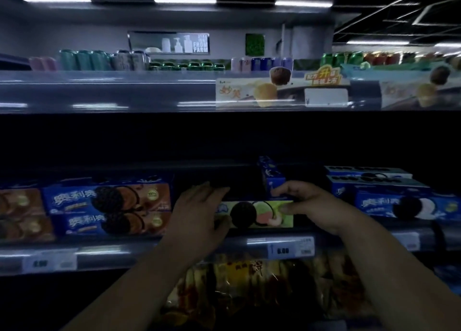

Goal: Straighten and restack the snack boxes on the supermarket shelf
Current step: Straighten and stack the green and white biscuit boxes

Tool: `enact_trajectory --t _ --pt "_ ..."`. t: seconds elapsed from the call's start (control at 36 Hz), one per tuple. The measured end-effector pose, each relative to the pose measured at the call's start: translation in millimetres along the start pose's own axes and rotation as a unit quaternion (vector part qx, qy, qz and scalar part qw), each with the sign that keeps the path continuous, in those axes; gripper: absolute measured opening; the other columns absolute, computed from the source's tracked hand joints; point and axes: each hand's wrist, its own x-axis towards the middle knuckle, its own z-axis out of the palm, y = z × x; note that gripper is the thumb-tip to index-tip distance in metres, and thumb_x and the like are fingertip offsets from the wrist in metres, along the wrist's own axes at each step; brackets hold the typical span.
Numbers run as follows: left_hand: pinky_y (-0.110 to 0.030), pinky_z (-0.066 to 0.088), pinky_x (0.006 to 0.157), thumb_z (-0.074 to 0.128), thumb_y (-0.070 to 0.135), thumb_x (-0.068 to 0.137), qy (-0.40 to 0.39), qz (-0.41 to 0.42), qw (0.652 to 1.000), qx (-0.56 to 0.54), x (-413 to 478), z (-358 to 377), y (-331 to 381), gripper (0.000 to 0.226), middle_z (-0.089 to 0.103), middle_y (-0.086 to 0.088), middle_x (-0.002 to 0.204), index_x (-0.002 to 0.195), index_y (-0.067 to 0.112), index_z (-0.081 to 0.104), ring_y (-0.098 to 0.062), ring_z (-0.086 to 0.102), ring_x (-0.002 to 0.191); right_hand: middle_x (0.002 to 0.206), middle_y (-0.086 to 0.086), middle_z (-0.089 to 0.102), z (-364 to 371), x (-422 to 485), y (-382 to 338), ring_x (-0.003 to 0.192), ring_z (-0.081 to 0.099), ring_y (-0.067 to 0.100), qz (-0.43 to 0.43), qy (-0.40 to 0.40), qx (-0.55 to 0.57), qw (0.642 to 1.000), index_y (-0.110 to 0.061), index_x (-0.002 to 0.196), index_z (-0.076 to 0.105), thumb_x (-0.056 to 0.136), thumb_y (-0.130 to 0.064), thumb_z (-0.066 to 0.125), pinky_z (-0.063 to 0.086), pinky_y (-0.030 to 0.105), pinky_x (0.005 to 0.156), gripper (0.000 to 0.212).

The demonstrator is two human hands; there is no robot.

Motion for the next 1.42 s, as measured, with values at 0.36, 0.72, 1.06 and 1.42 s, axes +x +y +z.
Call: enact_trajectory --t 0.36,0.72,1.06,1.42 --pt "-0.035 0.048 0.065 0.047 0.043 0.082 0.025 0.036 0.996 0.083 0.0 9.1 2.5 0.034 0.063 0.000 0.085 0.096 0.020 0.067 -0.023 0.060 0.075 0.106 -0.008 0.071 27.7 -6.6 -3.0 0.106 0.065 0.012 -0.025 0.093 0.016 0.995 -0.018 0.097 0.072 0.082 -0.011 0.075 0.048 0.033 0.097 0.017" --pt "-0.033 0.045 0.056 0.042 0.054 0.083 0.063 -0.010 0.991 0.120 20.1 13.6 21.7 0.042 0.056 -0.005 0.067 0.069 0.018 0.059 -0.031 0.057 0.063 0.129 -0.010 0.055 27.4 -5.6 4.3 0.107 0.060 0.009 -0.034 0.062 -0.075 0.995 -0.038 0.112 0.059 0.078 -0.031 0.080 0.051 0.036 0.095 0.040" --pt "-0.035 0.031 0.056 0.043 0.030 0.079 0.118 -0.047 0.984 0.124 30.0 41.1 53.7 0.020 0.056 -0.006 0.061 0.069 0.016 0.054 -0.032 0.052 0.055 0.132 -0.017 0.046 -8.8 -12.3 15.9 0.121 0.046 0.004 -0.047 0.031 -0.106 0.993 -0.043 0.121 0.059 0.083 -0.063 0.060 0.042 0.024 0.097 0.043" --pt "-0.035 0.026 0.059 0.042 0.031 0.084 0.118 -0.068 0.983 0.120 28.6 39.4 54.1 0.022 0.057 -0.001 0.065 0.073 0.019 0.056 -0.028 0.053 0.061 0.162 -0.007 0.008 -23.1 66.9 6.2 0.149 0.005 0.013 0.002 -0.044 -0.199 0.979 -0.022 0.150 0.032 0.103 -0.042 0.036 0.006 0.028 0.116 0.051"
